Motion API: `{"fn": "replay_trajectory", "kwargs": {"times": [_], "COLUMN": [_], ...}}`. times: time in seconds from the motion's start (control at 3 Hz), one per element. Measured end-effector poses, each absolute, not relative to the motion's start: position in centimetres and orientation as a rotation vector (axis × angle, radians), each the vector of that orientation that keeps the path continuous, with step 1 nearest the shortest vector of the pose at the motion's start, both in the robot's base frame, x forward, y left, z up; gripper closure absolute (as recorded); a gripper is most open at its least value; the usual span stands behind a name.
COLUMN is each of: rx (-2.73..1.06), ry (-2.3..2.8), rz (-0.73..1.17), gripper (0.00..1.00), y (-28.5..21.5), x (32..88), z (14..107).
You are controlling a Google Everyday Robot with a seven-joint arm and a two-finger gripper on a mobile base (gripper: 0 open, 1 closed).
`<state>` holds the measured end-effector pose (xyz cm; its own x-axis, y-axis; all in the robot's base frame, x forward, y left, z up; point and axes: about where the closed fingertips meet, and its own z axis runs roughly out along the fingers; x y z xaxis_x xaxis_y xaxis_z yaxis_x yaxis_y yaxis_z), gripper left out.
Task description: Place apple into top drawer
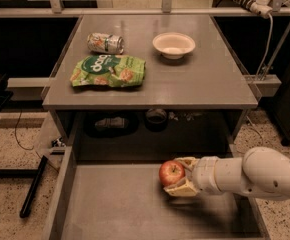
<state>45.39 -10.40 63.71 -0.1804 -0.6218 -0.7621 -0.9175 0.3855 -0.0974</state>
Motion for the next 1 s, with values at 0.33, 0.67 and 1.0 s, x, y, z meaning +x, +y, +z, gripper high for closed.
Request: {"fn": "replay_trajectory", "kwargs": {"times": [0.33,0.67,1.0], "rx": [-1.339,-1.339,-1.339], "ry": [1.867,1.866,1.866], "rz": [0.495,0.494,0.494], "gripper": [1.0,0.82,0.58], "y": [-9.69,-9.66,-9.65], "x": [45.25,45.27,45.27], "z": [62.46,62.43,62.42]}}
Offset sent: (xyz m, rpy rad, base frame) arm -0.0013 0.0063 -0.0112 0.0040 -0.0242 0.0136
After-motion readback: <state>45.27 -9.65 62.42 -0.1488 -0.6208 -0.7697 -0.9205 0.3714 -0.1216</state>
